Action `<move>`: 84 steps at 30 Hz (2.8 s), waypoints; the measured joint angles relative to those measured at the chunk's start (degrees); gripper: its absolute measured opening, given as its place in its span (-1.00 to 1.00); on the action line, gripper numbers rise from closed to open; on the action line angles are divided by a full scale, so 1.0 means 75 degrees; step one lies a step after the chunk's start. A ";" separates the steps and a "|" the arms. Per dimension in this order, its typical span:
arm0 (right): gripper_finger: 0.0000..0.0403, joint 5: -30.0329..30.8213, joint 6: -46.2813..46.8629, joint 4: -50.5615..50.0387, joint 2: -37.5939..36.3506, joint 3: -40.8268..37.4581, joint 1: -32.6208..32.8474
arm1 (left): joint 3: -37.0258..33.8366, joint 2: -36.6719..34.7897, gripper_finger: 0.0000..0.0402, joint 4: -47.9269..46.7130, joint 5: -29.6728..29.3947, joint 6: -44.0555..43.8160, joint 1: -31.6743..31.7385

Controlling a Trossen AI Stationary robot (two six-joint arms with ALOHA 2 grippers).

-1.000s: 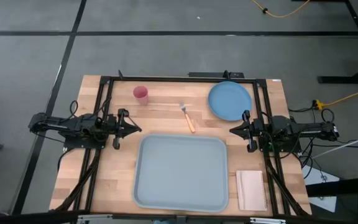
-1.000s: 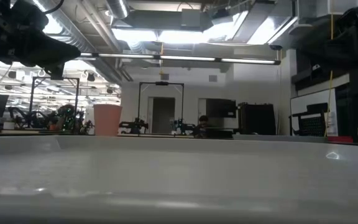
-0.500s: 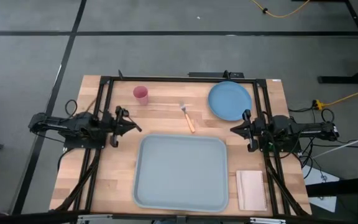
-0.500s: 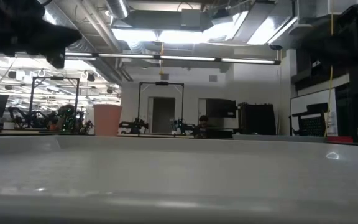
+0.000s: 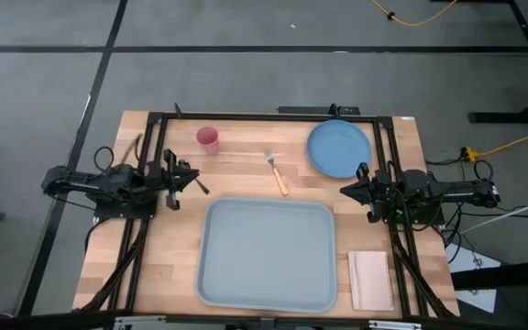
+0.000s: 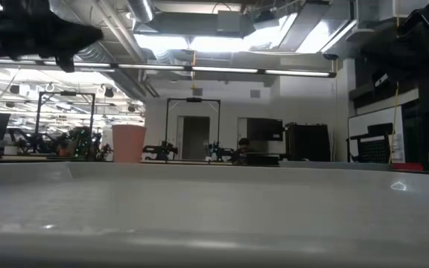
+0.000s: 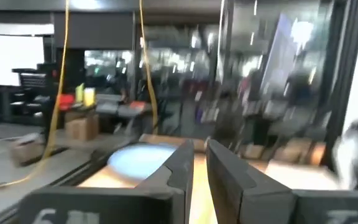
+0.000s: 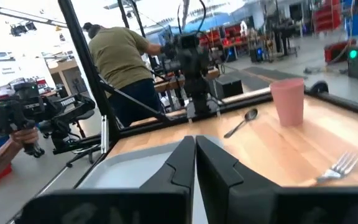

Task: Pick and place plate/cup/fork/spoon on tray
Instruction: Put the pink cup on the gray tray

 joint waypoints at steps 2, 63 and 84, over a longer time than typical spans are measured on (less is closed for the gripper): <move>-0.90 -0.0005 -0.0285 0.0234 -0.0003 0.0001 0.0000 | 0.0000 0.0084 -0.82 -0.0303 -0.0287 0.0465 0.0003; -0.24 0.1254 0.0408 0.0893 -0.0003 0.0001 0.0001 | 0.0064 0.1218 -0.46 0.1415 0.1133 -0.1396 0.0000; -0.24 0.1260 -0.0192 0.0885 -0.0003 0.0001 -0.0002 | 0.2858 0.4090 -0.47 -0.0859 -0.2625 -0.0502 0.0212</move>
